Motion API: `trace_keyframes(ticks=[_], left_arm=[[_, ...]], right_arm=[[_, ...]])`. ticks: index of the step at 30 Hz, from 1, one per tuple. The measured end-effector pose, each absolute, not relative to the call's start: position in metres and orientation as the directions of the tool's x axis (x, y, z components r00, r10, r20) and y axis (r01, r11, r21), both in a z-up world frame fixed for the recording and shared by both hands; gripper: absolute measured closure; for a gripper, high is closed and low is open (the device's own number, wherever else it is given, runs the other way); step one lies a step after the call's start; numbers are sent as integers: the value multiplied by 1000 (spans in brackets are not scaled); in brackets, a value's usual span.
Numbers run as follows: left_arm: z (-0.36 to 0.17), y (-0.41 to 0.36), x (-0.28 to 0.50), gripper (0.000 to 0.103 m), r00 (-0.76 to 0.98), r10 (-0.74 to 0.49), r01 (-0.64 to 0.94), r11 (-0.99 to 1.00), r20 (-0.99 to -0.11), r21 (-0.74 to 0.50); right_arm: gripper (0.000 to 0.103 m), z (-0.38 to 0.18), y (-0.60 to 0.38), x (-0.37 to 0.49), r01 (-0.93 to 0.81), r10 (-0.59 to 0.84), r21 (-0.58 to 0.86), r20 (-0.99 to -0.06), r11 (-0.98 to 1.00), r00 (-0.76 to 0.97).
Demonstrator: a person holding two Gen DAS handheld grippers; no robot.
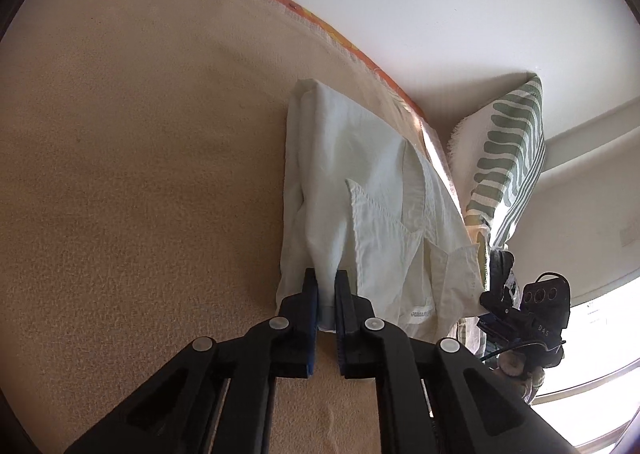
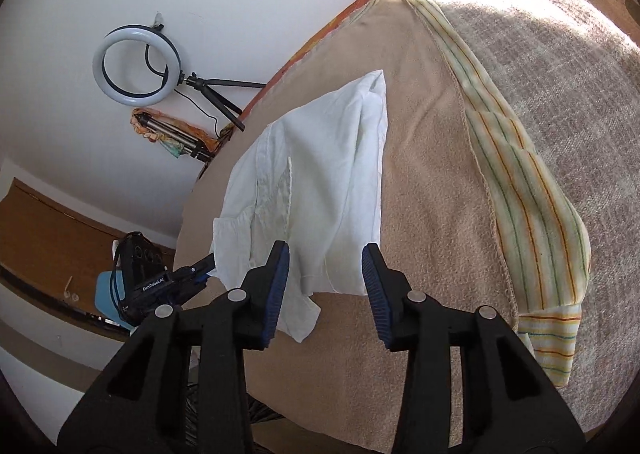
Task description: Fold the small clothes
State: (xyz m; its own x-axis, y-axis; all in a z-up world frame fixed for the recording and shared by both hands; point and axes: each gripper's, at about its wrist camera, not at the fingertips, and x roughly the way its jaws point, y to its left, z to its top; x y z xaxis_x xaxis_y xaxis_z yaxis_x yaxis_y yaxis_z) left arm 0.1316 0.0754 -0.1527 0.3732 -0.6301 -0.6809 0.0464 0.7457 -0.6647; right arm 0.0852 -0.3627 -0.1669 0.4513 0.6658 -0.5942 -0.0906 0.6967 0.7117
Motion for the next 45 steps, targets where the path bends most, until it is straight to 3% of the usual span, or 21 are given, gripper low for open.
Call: trace_keyframes(ticks=[1, 2, 4, 6, 8, 12, 15, 18, 20, 24, 26, 27, 36, 45], left_arm=[[-150, 73, 131, 103, 374, -625, 52, 752, -686, -657], [-146, 73, 130, 103, 374, -633, 60, 746, -678, -664], [-133, 75, 124, 103, 380, -666, 76, 714, -642, -696], [-124, 79, 119, 103, 379, -677, 101, 708, -631, -699], [-132, 81, 119, 103, 374, -630, 93, 755, -681, -648], [-164, 81, 127, 103, 342, -567, 41, 805, -749, -592], [-159, 68, 123, 100, 361, -506, 103, 856, -783, -506], [-148, 71, 118, 86, 377, -483, 113, 871, -791, -478], [-134, 79, 112, 80, 423, -458, 108, 882, -782, -458], [-99, 79, 109, 80, 522, -417, 156, 904, -744, -398], [-87, 74, 114, 80, 546, -419, 176, 904, -726, -389], [-83, 71, 119, 80, 550, -425, 179, 901, -719, -395], [-63, 35, 172, 79, 556, -449, 218, 891, -699, -399], [-97, 82, 224, 56, 496, -527, 88, 821, -690, -564]], right_arm=[[93, -169, -357, 89, -99, 671, 708, -603, 700, 432], [96, -170, -351, 91, -111, 676, 703, -609, 702, 415], [97, -166, -347, 89, -116, 702, 732, -578, 671, 417], [98, -162, -355, 85, -116, 793, 831, -463, 544, 397], [98, -161, -363, 82, -125, 804, 845, -436, 520, 405], [98, -192, -361, 91, -39, 712, 755, -598, 655, 368], [98, -192, -343, 90, -104, 618, 627, -703, 772, 351], [98, -178, -334, 86, -158, 549, 530, -753, 833, 363], [92, -168, -335, 84, -154, 516, 497, -773, 854, 369], [89, -130, -338, 74, -226, 480, 424, -752, 877, 452], [74, -111, -337, 76, -256, 488, 417, -712, 872, 504], [72, -103, -336, 79, -266, 503, 430, -682, 863, 530], [71, -85, -268, 142, -353, 551, 423, -647, 835, 527], [71, -138, -202, 198, -366, 478, 334, -759, 869, 441]])
